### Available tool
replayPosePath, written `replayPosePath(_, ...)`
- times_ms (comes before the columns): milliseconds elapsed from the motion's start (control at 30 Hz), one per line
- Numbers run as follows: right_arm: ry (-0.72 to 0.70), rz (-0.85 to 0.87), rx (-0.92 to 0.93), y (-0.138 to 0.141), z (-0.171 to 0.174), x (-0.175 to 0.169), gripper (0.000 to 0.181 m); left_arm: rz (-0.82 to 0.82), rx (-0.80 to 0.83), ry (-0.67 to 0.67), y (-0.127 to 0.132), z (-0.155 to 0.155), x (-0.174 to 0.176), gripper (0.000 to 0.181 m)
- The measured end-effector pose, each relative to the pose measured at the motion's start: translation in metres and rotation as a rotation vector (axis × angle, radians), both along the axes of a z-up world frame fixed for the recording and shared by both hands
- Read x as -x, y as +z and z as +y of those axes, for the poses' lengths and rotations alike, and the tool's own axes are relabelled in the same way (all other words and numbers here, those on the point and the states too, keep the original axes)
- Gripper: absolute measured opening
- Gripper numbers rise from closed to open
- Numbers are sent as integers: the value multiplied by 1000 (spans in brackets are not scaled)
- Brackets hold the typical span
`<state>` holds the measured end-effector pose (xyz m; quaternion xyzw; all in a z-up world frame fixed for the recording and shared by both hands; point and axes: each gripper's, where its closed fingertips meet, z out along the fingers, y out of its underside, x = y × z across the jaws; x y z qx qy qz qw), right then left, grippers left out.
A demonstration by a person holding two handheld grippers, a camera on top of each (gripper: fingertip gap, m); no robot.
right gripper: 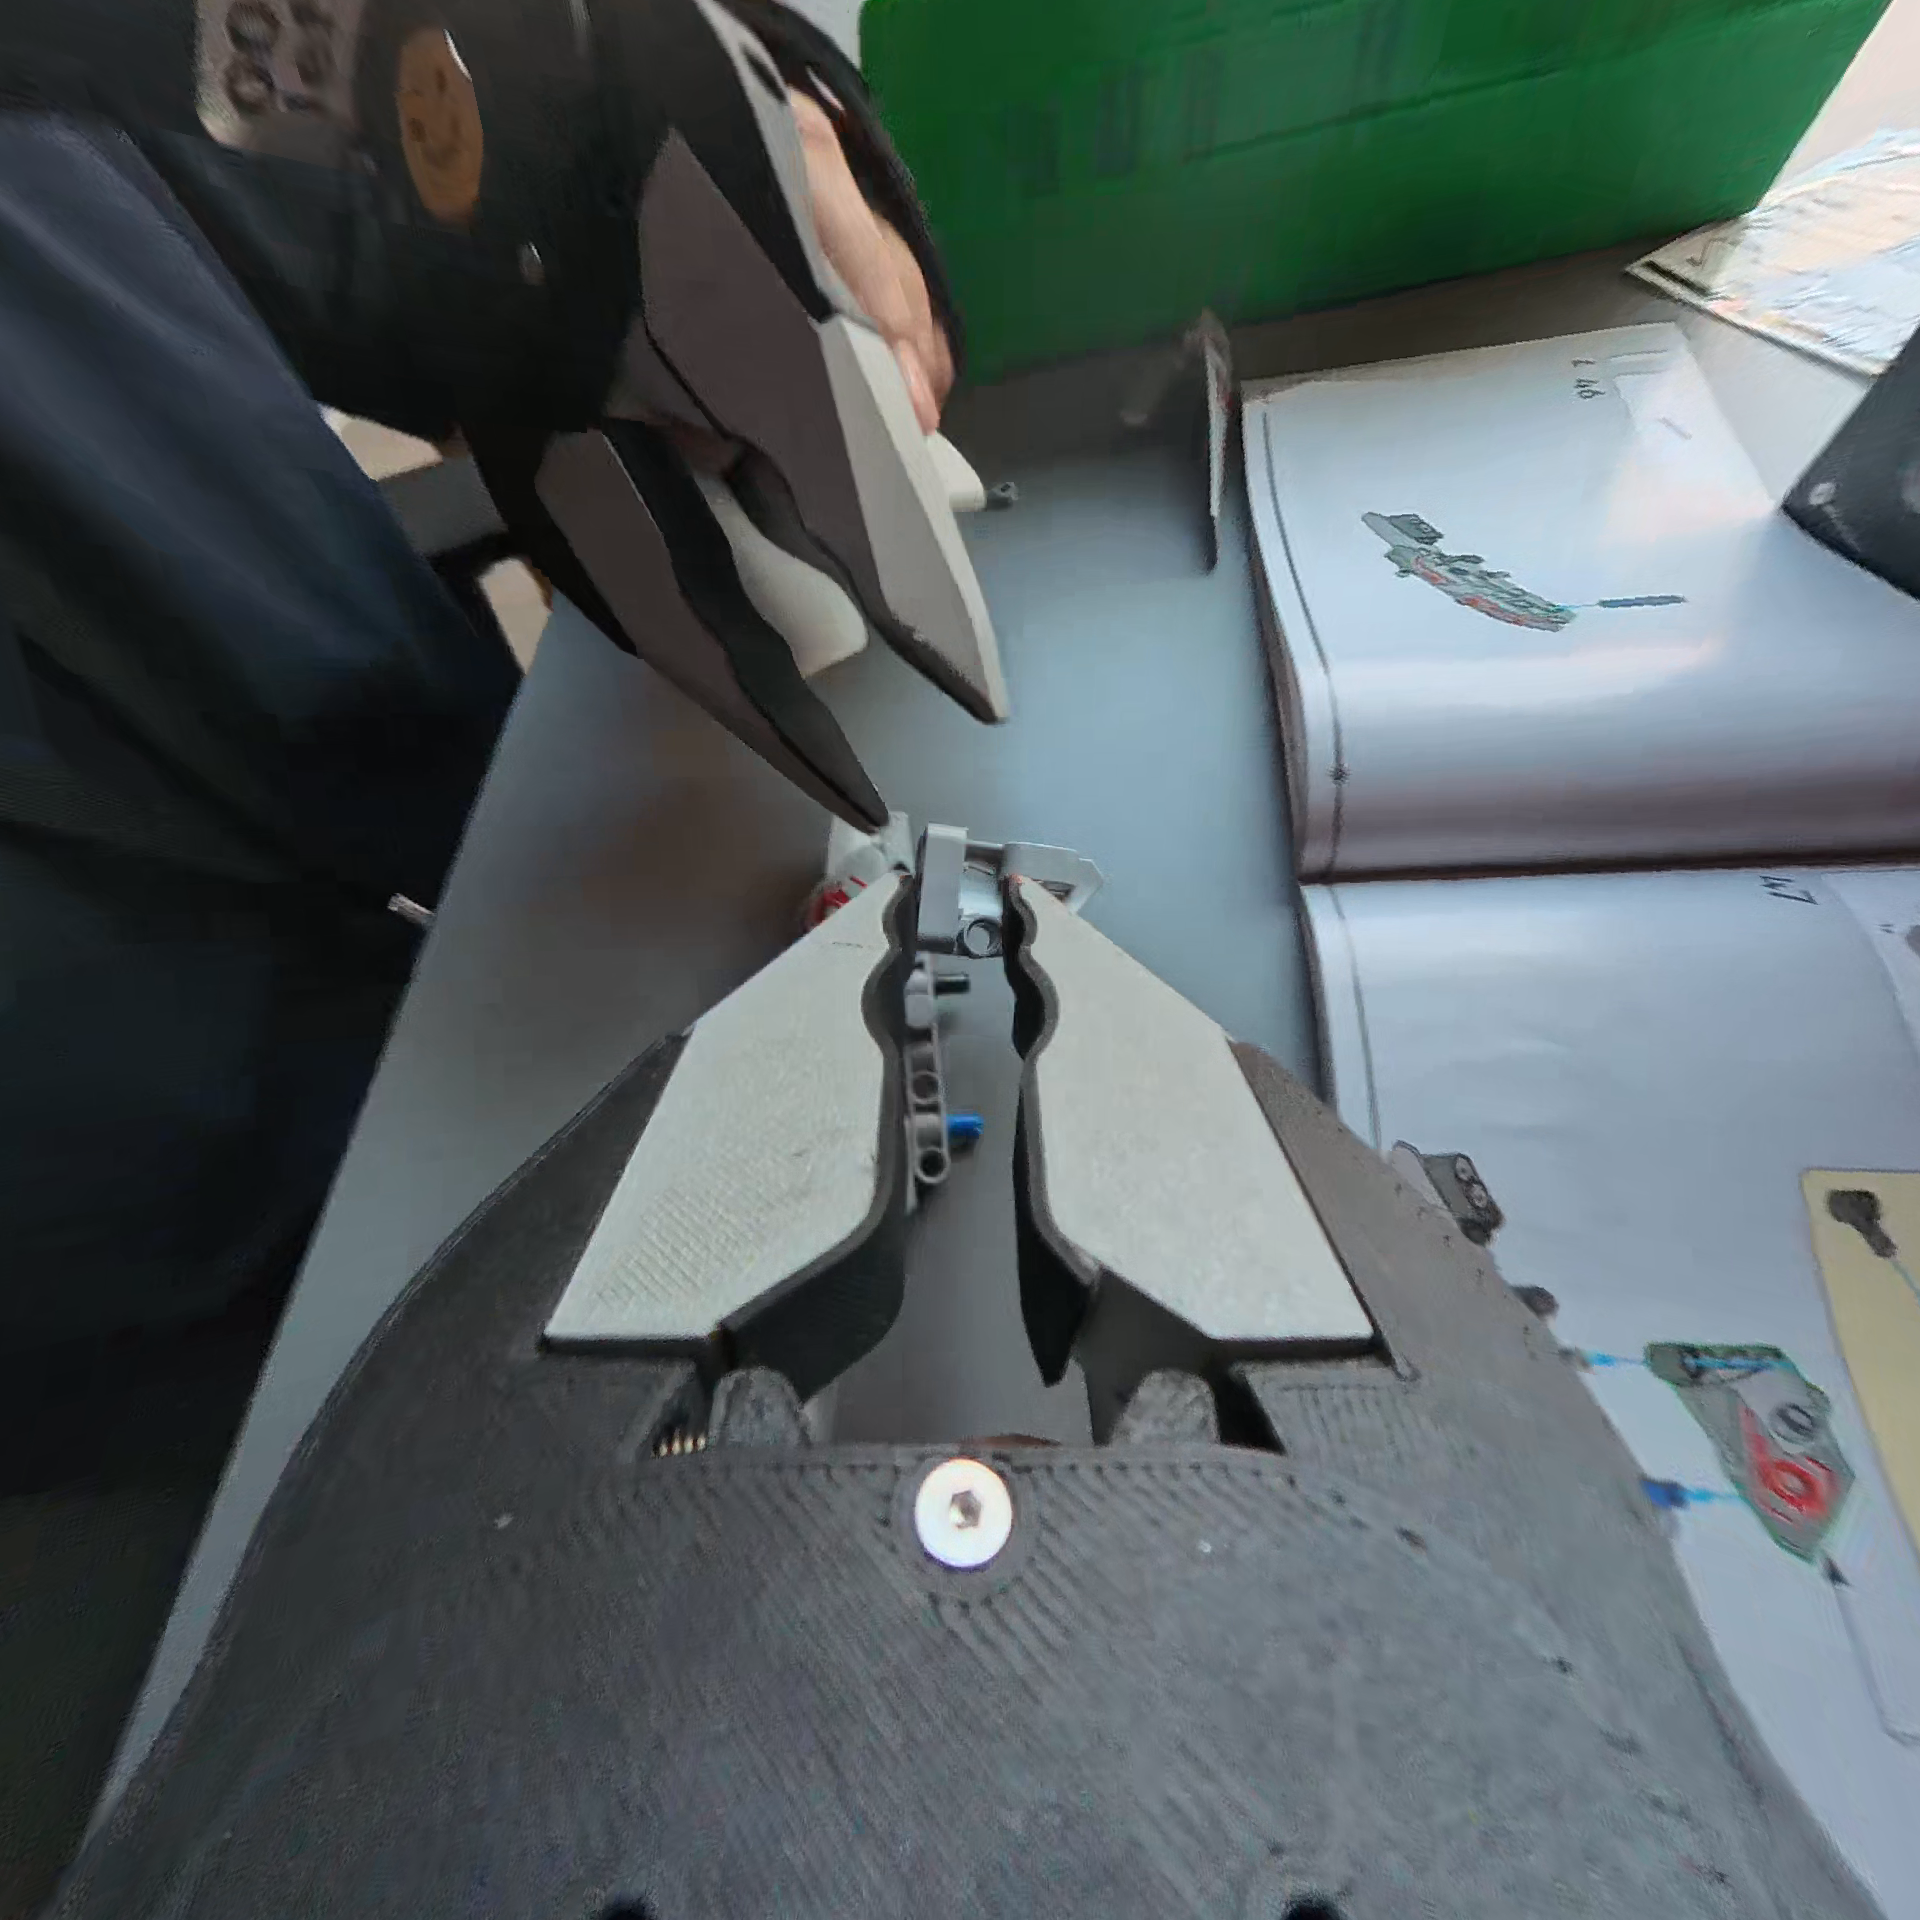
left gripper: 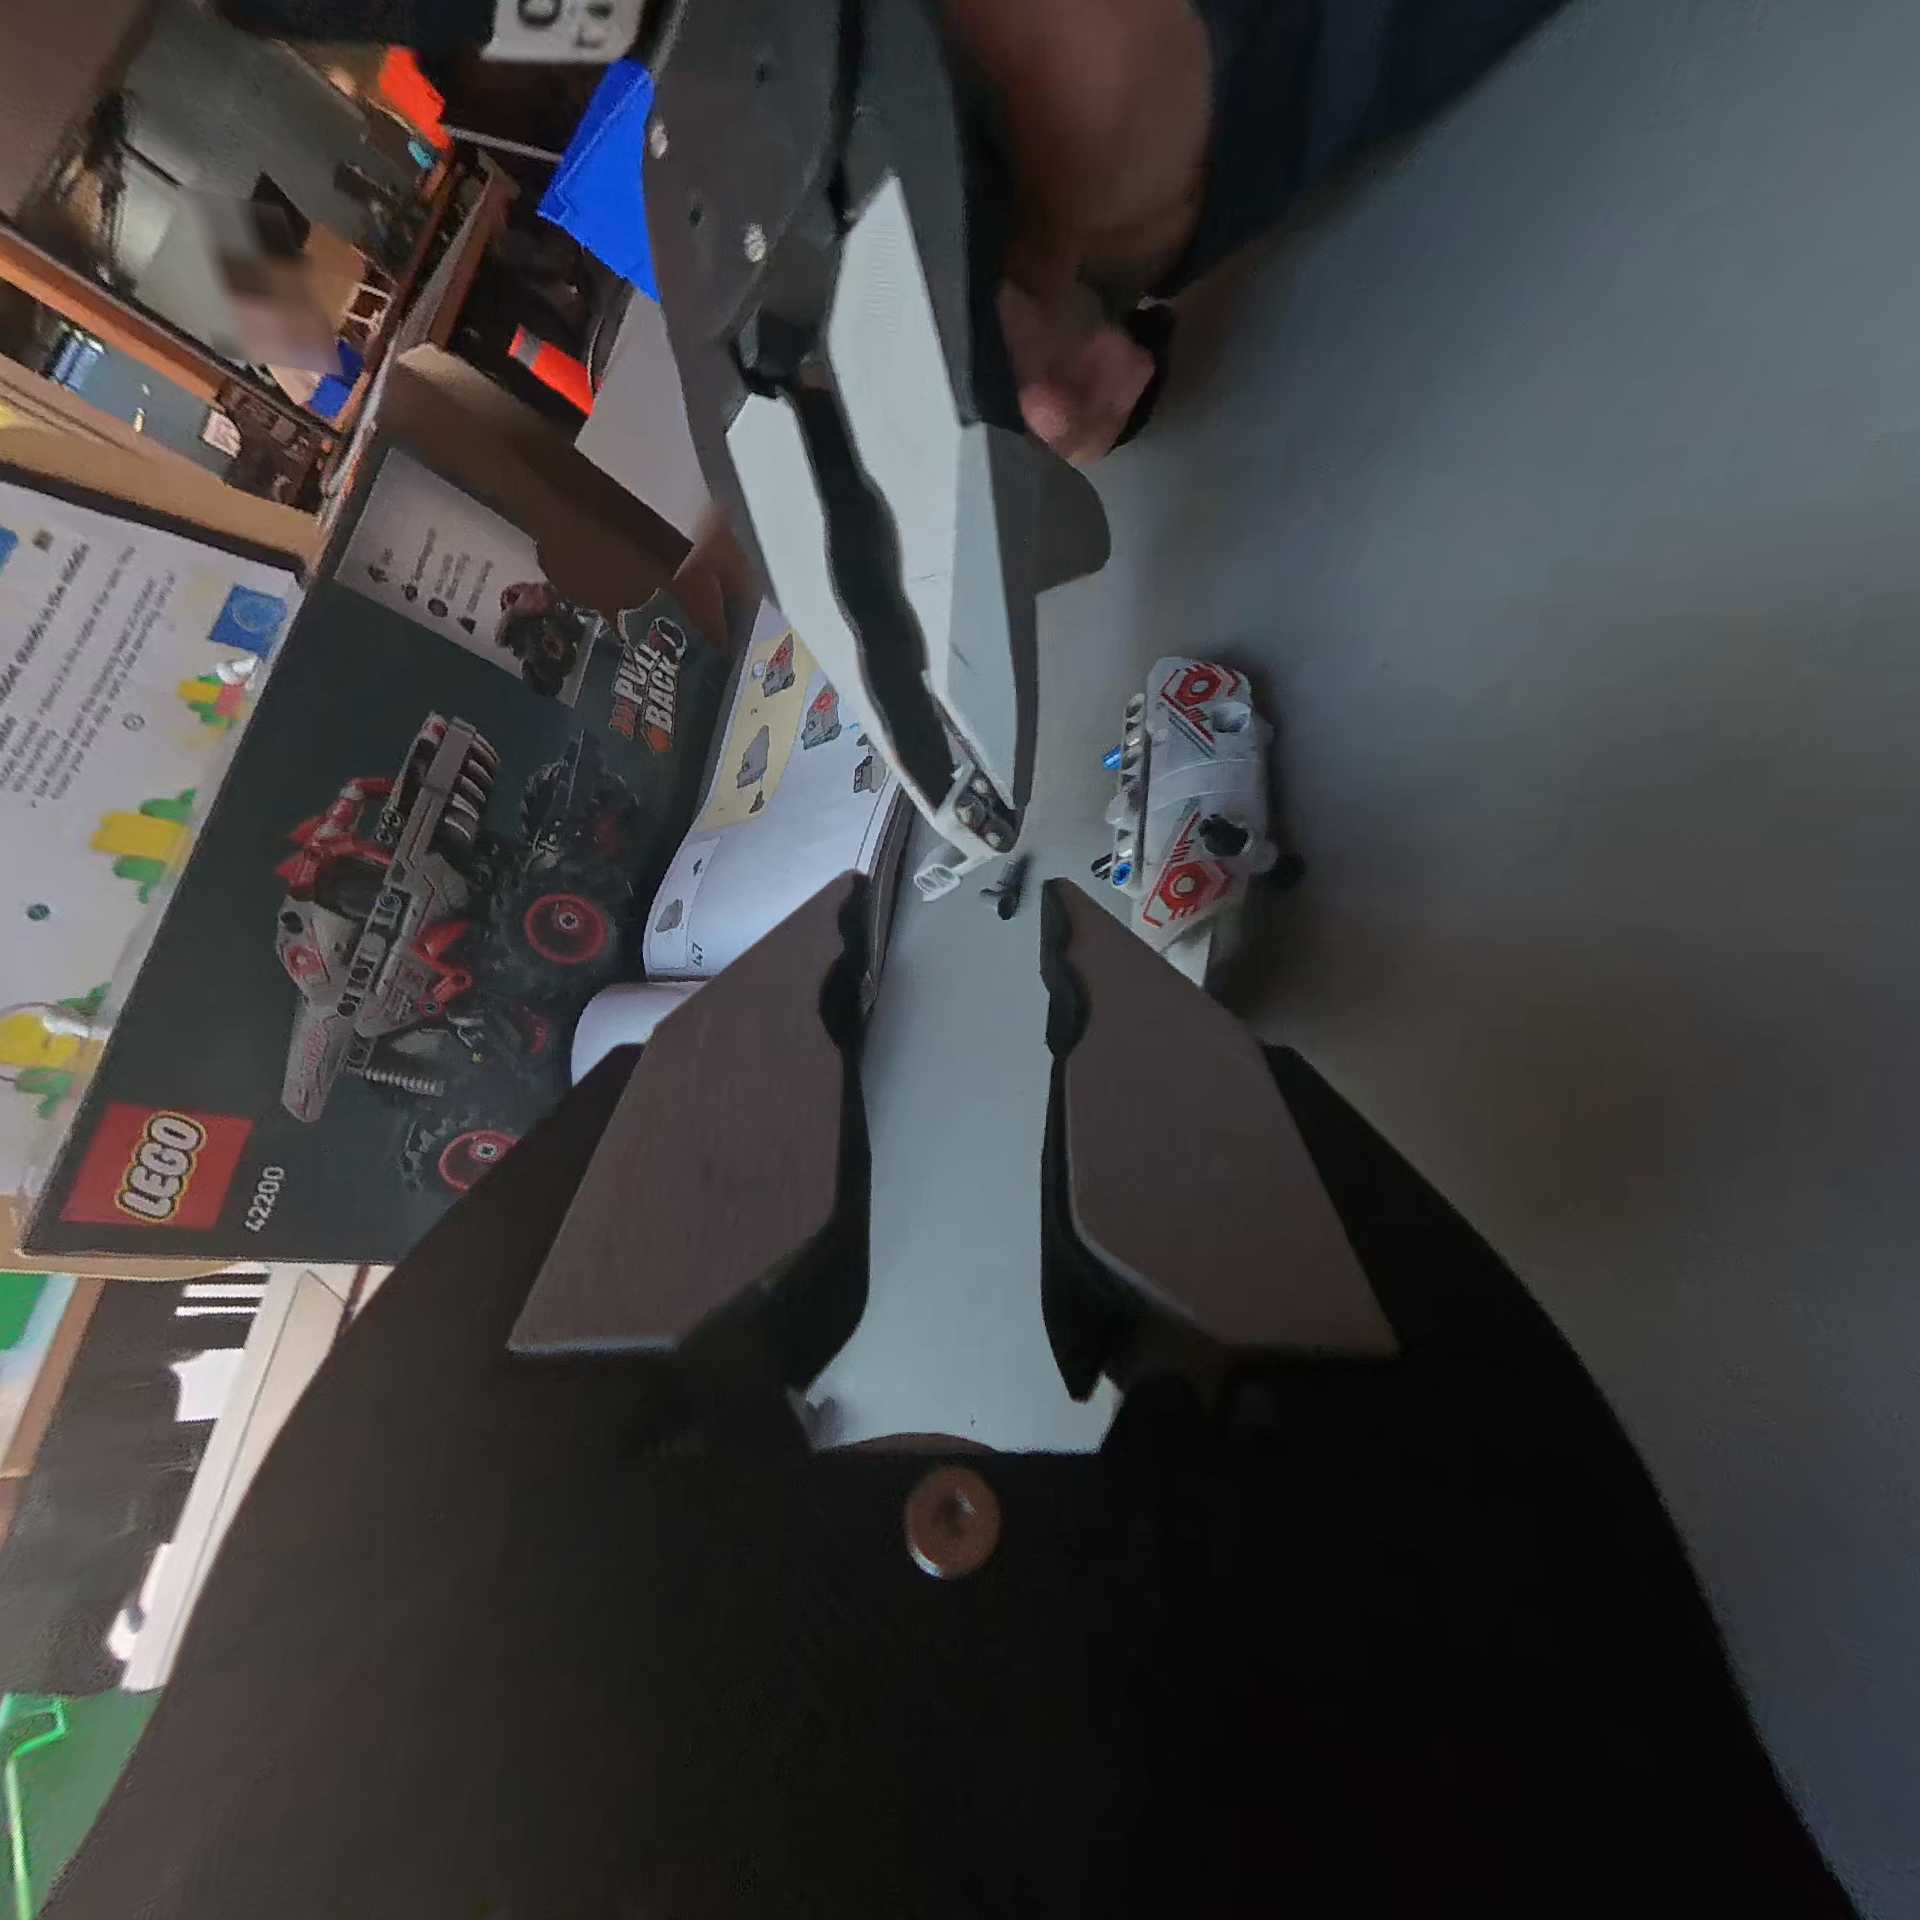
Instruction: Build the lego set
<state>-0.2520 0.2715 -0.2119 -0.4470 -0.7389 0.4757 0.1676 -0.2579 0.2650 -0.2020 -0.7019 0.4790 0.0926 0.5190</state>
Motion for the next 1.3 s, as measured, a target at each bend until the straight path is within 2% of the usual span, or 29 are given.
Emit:
replayPosePath(267,55,-51,300,28,-23,1,13,24,-48,-41,1,-6,-3,28)
replayPosePath(400,75,-86,356,28,-33,5,13,-29,-37,-62,6,-9,-6,17)
replayPosePath(500,43,-94,396,25,-28,9,14,-75,14,-36,4,-5,2,9)
replayPosePath(700,-27,-41,292,18,1,6,27,-306,169,1,4,3,13,8)
replayPosePath(867,-47,74,205,31,9,1,26,-508,296,24,6,4,21,9)
replayPosePath(967,-78,144,177,39,14,2,22,-662,361,11,15,4,22,9)
replayPosePath(1100,-89,192,195,47,12,7,26,-896,441,-9,31,6,22,8)
replayPosePath(1200,-124,215,88,43,11,15,27,-1080,524,-46,48,3,15,9)
replayPosePath(1300,-103,240,7,42,2,15,27,-1135,591,-87,51,-4,6,8)
